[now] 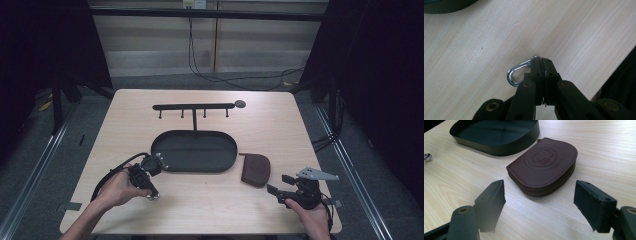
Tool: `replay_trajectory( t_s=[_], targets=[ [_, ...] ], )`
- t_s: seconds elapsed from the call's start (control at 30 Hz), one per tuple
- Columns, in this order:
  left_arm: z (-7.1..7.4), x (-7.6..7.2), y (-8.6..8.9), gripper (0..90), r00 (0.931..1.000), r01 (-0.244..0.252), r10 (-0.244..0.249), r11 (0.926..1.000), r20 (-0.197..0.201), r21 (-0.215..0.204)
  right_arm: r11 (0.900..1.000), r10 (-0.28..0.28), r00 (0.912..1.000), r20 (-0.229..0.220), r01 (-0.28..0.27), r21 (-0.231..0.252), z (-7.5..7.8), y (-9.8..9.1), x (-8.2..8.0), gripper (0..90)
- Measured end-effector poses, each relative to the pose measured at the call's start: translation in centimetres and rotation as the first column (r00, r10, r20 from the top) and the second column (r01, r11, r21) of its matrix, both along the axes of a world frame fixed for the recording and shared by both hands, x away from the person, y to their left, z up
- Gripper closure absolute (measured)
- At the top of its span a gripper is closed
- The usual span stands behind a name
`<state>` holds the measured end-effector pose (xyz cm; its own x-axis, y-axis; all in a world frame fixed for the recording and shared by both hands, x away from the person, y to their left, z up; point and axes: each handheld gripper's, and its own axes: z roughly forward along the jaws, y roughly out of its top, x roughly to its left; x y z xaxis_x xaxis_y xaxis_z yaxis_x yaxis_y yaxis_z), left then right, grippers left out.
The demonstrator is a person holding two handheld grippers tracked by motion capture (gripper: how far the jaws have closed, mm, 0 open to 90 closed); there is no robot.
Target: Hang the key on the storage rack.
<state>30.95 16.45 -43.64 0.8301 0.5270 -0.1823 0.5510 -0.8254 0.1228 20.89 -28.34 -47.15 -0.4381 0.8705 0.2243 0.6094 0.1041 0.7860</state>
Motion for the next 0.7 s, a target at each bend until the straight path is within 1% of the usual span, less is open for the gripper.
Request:
replay_trajectory(
  t_s=[0.03,0.07,0.1,0.13,0.2,0.3,0.37,0.4,0.47,0.57,0.6,0.7],
  targets=[
    [0.2,0.0,0.0,89.2,1.0,0.003,-0.003,1.0,0.0,0.001,1.0,0.0,1.0,0.001,0.0,0.0,0.0,0.0,0.0,24.7],
    [0.6,0.0,0.1,89.2,0.9999,0.004,-0.005,0.9999,0.009,0.016,1.0,-0.001,1.0,0.002,0.001,0.0,0.0,0.0,0.0,24.7],
    [0.6,0.0,0.1,89.2,0.9999,0.004,-0.005,0.9999,0.009,0.016,1.0,-0.001,1.0,0.002,0.001,0.0,0.0,0.0,0.0,24.7],
    [1.0,0.0,0.1,89.2,0.9994,-0.003,0.002,0.9995,0.033,0.031,1.0,-0.002,1.0,0.002,0.002,0.0,0.0,0.0,0.0,24.7],
    [1.4,-0.1,0.2,89.2,0.9991,-0.004,0.002,0.9991,0.042,0.043,1.0,-0.001,1.0,0.002,0.001,0.0,0.0,0.0,0.0,24.7],
    [2.2,0.0,0.6,89.2,0.9988,0.007,-0.009,0.9989,0.048,0.046,1.0,-0.001,1.0,0.001,0.001,0.0,0.0,0.0,0.0,24.8],
    [2.7,0.1,0.9,89.2,0.9988,0.0,-0.002,0.9993,0.049,0.037,1.0,0.002,1.0,-0.003,-0.002,0.003,0.0,0.0,0.0,24.7],
    [3.1,0.3,1.1,89.2,0.9986,0.007,-0.009,0.999,0.053,0.044,1.0,0.003,1.0,-0.003,-0.003,0.001,0.0,0.0,0.0,24.6],
    [3.3,0.3,1.3,89.2,0.9987,-0.001,-0.001,0.9991,0.052,0.041,1.0,0.004,1.0,-0.003,-0.004,0.001,0.0,0.0,0.0,24.6],
    [3.8,0.5,1.5,89.2,0.9985,0.005,-0.007,0.9989,0.055,0.047,1.0,0.004,1.0,-0.004,-0.004,0.002,0.0,0.0,0.0,24.6],
    [4.0,0.5,1.6,89.2,0.9987,0.006,-0.008,0.9992,0.049,0.039,1.0,0.004,1.0,-0.004,-0.004,0.002,0.0,0.0,0.0,24.6],
    [4.3,0.6,1.8,89.2,0.9984,0.01,-0.013,0.9991,0.055,0.042,1.0,0.005,1.0,-0.004,-0.005,0.001,0.0,0.0,0.0,24.6]
  ],
)
